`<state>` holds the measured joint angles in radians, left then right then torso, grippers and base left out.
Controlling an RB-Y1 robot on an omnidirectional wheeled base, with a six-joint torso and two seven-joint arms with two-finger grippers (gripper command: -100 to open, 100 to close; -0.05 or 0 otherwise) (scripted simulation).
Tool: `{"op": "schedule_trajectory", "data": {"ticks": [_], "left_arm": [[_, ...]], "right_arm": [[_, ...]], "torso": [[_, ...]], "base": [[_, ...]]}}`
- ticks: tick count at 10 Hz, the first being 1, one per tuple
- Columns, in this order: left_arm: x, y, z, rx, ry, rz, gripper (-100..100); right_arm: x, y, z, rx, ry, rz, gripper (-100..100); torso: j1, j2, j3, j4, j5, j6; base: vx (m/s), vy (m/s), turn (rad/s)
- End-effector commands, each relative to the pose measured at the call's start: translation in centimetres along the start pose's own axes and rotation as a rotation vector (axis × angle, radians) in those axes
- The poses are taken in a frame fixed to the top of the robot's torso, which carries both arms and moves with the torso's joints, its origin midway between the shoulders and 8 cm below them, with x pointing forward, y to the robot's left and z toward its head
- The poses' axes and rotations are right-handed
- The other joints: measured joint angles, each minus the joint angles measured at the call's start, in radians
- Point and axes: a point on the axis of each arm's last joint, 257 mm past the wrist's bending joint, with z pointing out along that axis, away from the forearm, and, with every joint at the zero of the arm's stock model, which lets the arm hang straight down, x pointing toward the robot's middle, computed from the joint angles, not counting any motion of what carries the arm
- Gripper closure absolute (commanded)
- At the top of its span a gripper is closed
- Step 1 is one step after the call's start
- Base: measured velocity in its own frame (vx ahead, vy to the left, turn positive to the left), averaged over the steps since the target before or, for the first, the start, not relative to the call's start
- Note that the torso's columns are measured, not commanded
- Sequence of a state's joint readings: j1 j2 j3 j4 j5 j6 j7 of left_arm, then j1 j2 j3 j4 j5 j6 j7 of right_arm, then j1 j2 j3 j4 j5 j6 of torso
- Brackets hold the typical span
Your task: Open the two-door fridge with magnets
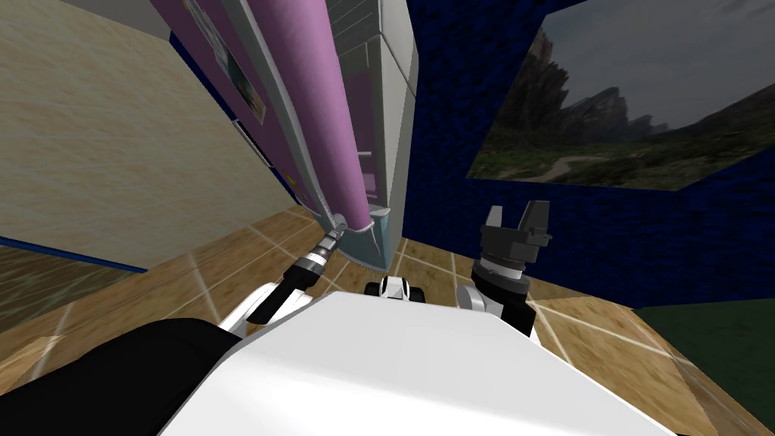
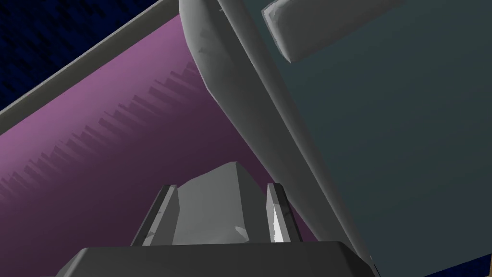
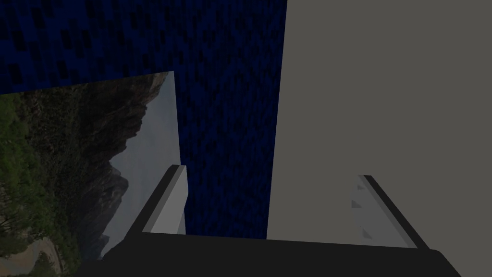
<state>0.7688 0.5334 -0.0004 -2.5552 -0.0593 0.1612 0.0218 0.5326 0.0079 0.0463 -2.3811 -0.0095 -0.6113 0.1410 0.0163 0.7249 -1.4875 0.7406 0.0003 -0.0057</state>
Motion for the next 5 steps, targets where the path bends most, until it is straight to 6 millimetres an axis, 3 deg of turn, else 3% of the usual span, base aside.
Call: {"op": "schedule_trajectory", "data": {"ticks": [1, 5], "left_arm": [[0.5, -1.2, -0.1, 0.037, 0.032, 0.01, 100], [2.4, -2.2, -0.6, 0.07, 0.104, 0.005, 100]], "right_arm": [[0.0, 0.0, 0.0, 0.0, 0.0, 0.0, 0], [0.0, 0.0, 0.0, 0.0, 0.0, 0.0, 0]], "torso": [[-0.003, 0.001, 0.0, -0.001, 0.0, 0.001], [-0.006, 0.004, 0.004, -0.001, 0.0, 0.003]], "base": [[-0.249, 0.271, -0.099], [-0.248, 0.304, -0.104]]}}
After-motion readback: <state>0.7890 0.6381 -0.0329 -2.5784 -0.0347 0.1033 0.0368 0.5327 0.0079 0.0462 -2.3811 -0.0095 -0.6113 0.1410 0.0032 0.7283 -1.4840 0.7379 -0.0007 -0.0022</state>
